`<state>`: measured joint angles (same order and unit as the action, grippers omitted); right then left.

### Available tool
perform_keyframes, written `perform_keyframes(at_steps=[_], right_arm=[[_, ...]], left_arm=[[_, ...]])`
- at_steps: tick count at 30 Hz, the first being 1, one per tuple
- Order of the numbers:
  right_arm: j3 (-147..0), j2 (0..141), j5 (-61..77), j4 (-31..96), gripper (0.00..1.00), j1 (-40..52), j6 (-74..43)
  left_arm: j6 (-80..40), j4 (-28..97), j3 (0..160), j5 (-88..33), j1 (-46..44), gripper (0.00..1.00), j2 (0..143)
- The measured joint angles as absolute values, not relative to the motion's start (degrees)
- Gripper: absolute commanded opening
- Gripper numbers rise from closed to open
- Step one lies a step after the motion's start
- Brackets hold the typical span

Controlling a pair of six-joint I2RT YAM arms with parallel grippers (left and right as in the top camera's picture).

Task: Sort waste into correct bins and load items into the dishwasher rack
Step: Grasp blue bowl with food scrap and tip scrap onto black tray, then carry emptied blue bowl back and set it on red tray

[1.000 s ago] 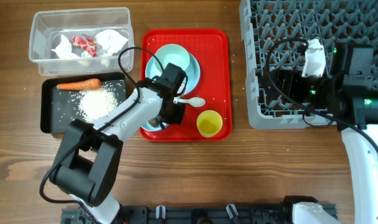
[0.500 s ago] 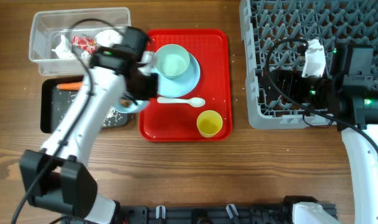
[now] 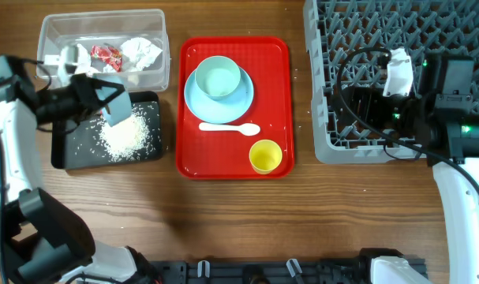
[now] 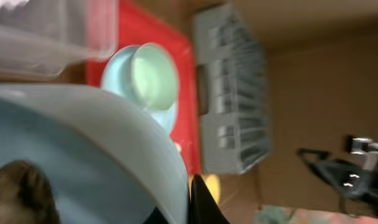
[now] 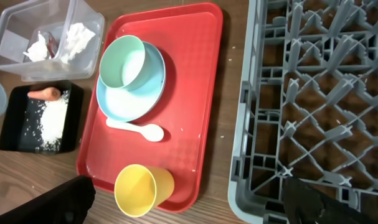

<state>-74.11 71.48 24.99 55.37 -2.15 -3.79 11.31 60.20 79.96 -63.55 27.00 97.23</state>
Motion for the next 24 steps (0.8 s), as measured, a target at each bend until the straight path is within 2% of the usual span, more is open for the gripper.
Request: perform_keyframes(at_steps=[11, 24], right_arm=[[-74.11, 71.48, 24.99, 55.33, 1.00, -2.15, -3.79], [-74.11, 71.48, 24.99, 55.96, 1.00, -2.15, -3.81]], left_arm=[[13.72, 54.54, 72.49, -80.05, 29.39, 0.04, 110.48], [13.87, 54.54, 72.79, -84.95, 27.97, 0.04, 110.04]])
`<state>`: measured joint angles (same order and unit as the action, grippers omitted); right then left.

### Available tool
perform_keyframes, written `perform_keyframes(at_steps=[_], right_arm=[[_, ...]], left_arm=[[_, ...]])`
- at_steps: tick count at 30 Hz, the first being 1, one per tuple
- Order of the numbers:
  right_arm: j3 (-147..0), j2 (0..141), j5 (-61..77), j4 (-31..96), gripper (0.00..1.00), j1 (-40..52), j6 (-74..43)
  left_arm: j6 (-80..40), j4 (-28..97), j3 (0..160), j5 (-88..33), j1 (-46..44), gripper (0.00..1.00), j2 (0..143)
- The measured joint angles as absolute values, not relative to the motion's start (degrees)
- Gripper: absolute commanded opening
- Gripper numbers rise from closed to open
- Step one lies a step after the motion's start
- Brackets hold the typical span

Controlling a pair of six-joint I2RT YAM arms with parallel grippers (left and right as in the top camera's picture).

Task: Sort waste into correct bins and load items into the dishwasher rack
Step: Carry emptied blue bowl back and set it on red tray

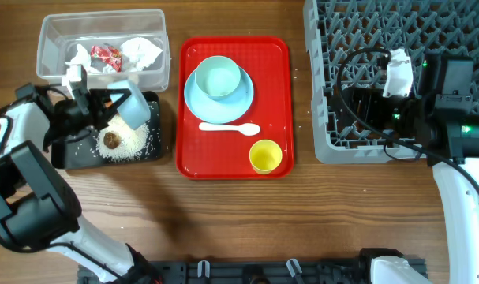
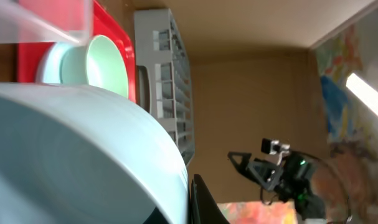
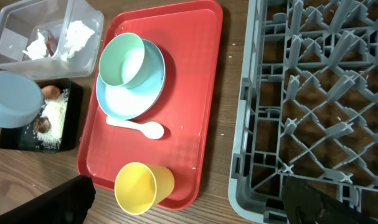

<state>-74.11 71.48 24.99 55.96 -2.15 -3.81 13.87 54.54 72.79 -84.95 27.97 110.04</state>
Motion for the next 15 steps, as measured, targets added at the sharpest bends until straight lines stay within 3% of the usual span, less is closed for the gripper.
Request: perform_keyframes(at_steps=[2, 8, 13, 15], right_arm=[[-74.11, 71.48, 24.99, 55.94, 1.00, -2.15, -3.86], [-74.11, 71.48, 24.97, 55.46, 1.00, -2.15, -3.88], [-74.11, 71.48, 24.99, 55.09, 1.00, -2.15, -3.88], [-74.11, 71.48, 24.97, 55.09, 1.00, -2.15, -3.88]], left_arm=[[13.87, 54.54, 73.82, -82.52, 25.52, 0.04, 107.77], [11.18, 54.15, 76.95, -61.80, 5.91, 0.04, 97.69], [5.04, 53.25, 77.03, -32.88, -17.85, 0.04, 99.02], [2.59, 52.75, 77.03, -25.76, -22.22, 0.04, 99.66]])
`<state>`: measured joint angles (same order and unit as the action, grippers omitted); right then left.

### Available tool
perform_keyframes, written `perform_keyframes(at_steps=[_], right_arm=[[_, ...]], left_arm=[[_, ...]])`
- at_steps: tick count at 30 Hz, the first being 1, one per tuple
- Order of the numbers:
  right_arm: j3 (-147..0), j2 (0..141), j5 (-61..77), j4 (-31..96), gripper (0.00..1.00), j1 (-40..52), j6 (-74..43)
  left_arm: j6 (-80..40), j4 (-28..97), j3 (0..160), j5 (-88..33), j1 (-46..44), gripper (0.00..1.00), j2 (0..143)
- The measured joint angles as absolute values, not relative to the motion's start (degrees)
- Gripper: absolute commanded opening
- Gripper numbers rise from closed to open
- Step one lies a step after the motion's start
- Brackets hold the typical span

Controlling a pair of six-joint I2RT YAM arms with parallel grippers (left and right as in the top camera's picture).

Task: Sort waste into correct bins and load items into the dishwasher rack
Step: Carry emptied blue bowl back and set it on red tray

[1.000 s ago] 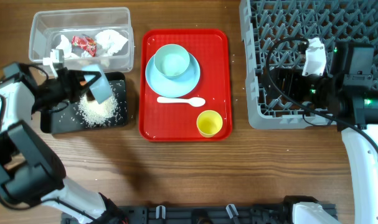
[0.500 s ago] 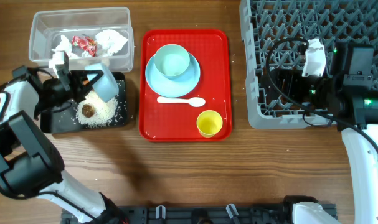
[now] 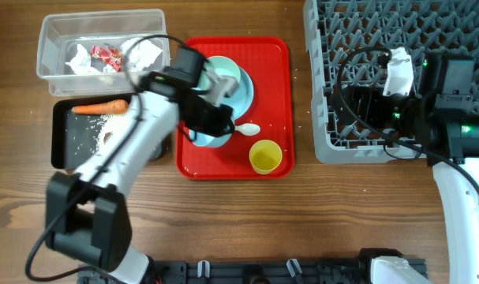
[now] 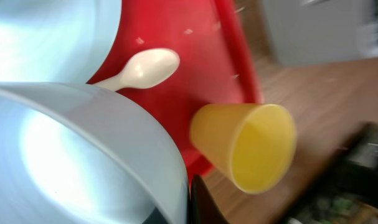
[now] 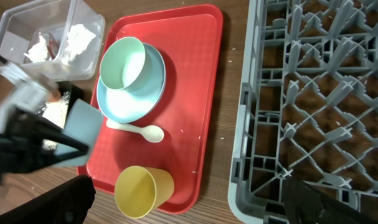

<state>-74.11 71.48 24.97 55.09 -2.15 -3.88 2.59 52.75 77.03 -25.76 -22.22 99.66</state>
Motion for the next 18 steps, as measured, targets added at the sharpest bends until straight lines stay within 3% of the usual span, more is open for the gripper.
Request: perform_keyframes(at_steps=[2, 7, 9, 12, 18], right_arm=[[-74.11, 71.48, 24.97, 55.09, 1.00, -2.15, -3.88], [-74.11, 71.48, 24.97, 55.09, 1.00, -2.15, -3.88], [-74.11, 71.48, 24.97, 55.09, 1.00, -2.15, -3.88], [-74.11, 71.46, 24.97, 55.09, 1.00, -2.15, -3.88], [-74.11, 71.48, 24.97, 54.59, 1.00, -2.15, -3.88]], left_arm=[[-0.64, 51.96, 77.03, -16.34, -26.87, 0.04, 100.49], [-4.34, 50.41, 77.03, -6.70, -30.28, 0.04, 100.84], [-5.23, 50.41, 77.03, -5.13, -30.28, 0.05, 100.84], [-5.67, 50.33, 76.88, -4.54, -30.28, 0.17, 100.86], [-6.44, 50.33, 76.18, -5.80, -30.81, 0.16, 102.30]])
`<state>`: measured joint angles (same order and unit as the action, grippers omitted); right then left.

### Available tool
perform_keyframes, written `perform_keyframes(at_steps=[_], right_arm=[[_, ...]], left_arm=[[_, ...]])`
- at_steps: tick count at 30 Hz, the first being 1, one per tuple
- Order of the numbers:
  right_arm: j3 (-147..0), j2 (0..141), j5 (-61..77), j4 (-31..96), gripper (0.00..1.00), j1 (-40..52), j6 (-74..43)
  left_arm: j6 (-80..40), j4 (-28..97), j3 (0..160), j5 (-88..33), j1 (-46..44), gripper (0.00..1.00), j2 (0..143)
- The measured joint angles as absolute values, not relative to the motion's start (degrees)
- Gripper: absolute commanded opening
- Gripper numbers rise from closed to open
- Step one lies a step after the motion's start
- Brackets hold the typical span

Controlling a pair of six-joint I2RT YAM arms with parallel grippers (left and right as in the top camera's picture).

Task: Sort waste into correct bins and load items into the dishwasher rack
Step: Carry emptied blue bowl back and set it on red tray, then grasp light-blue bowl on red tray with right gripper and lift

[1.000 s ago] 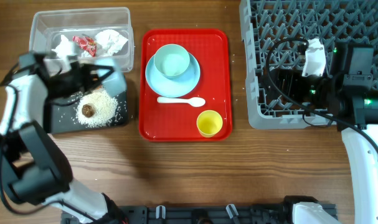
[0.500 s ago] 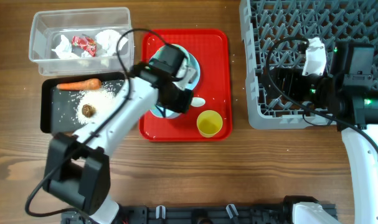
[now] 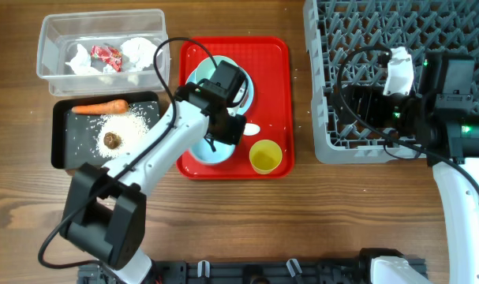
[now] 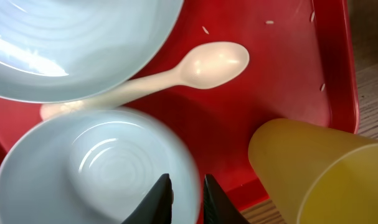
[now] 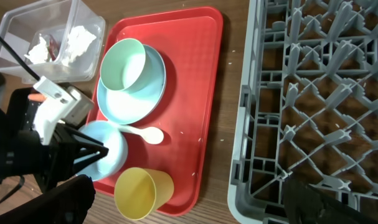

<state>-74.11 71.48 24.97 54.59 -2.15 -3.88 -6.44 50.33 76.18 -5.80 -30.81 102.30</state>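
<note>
A pale blue bowl (image 3: 207, 148) sits upright and empty on the front left of the red tray (image 3: 275, 95). My left gripper (image 4: 187, 198) is open, with the bowl's rim (image 4: 192, 168) between its fingers. Close by are a white spoon (image 4: 201, 65) and a yellow cup (image 3: 265, 155). Behind them a green bowl (image 5: 121, 62) sits on a light blue plate (image 5: 129, 102). Over the grey dishwasher rack (image 3: 342, 31) my right gripper (image 5: 189, 186) hangs wide open and holds nothing.
A black tray (image 3: 65, 150) left of the red tray holds rice, a carrot (image 3: 101, 107) and a small brown lump. Behind it a clear bin (image 3: 50, 28) holds crumpled paper and wrappers. Bare wooden tabletop runs along the front.
The left gripper has moved from the tray's left middle to its front left. The blue bowl now rests on the tray, and the fingers stand apart around its rim. The right arm is unmoved.
The left gripper first held the blue bowl tilted over the black tray of rice. Then the bowl was lower over that tray, with a brown lump on the rice. Later the bowl was over the red tray, where it now sits released.
</note>
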Motion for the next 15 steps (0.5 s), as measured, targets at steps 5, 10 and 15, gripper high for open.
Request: perform_keyframes(at_steps=[5, 10, 15], right_arm=[[-74.11, 71.48, 25.23, 51.64, 0.97, -2.15, -5.28], [-74.11, 73.60, 29.80, 45.74, 0.95, -1.87, -7.25], [-74.67, 81.97, 33.69, 29.80, 0.95, 9.80, -12.40]], left_arm=[[-8.60, 50.24, 76.09, -6.15, -31.86, 0.09, 102.98], [-12.34, 50.72, 76.44, -6.74, -27.64, 0.16, 102.96], [-15.73, 54.81, 81.89, -7.14, -16.01, 0.53, 96.90]])
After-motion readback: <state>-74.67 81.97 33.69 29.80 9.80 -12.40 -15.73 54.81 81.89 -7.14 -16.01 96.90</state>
